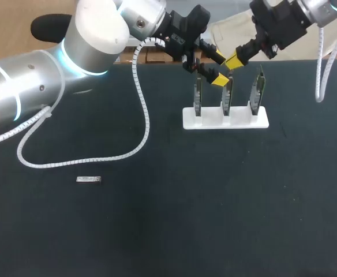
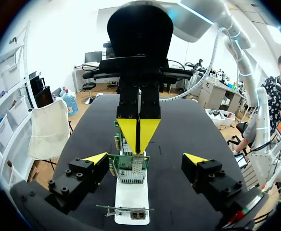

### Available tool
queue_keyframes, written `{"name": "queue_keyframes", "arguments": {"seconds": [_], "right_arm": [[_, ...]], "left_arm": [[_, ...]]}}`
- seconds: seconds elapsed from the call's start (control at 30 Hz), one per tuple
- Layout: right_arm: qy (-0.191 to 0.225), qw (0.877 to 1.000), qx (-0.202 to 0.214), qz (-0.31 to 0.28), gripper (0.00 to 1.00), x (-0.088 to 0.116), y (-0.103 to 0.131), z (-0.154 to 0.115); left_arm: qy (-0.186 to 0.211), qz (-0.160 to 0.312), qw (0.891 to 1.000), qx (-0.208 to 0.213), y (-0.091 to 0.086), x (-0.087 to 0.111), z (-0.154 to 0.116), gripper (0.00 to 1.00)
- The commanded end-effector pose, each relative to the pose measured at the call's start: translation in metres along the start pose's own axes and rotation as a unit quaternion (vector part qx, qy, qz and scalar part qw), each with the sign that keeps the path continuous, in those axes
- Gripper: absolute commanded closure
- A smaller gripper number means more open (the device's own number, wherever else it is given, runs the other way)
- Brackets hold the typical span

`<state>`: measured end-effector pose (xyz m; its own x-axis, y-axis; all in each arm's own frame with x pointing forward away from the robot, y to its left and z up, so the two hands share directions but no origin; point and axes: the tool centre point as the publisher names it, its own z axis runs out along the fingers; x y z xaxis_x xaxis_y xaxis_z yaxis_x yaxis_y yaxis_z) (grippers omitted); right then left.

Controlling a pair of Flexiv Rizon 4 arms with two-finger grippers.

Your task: Pick up the optical module with the left hand, and insert it into the network port with the right hand.

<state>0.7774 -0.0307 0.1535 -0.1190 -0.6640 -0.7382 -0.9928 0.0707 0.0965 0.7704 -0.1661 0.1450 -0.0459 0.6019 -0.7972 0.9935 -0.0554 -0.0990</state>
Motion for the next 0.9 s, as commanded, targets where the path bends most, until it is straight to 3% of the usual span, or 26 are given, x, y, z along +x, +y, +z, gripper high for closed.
{"name": "queue_keyframes", "arguments": {"seconds": [0.03,0.9], "right_arm": [[0.000,1.000,-0.003,0.005,1.00,0.0023,-0.0026,0.0025],[0.004,1.000,-0.008,0.015,1.00,0.0095,-0.0047,0.0075]], "left_arm": [[0.001,0.001,1.000,0.001,0.0010,-0.0001,0.0000,0.00],[0.001,0.001,1.000,0.001,0.0010,-0.0001,0.0000,0.00]]}}
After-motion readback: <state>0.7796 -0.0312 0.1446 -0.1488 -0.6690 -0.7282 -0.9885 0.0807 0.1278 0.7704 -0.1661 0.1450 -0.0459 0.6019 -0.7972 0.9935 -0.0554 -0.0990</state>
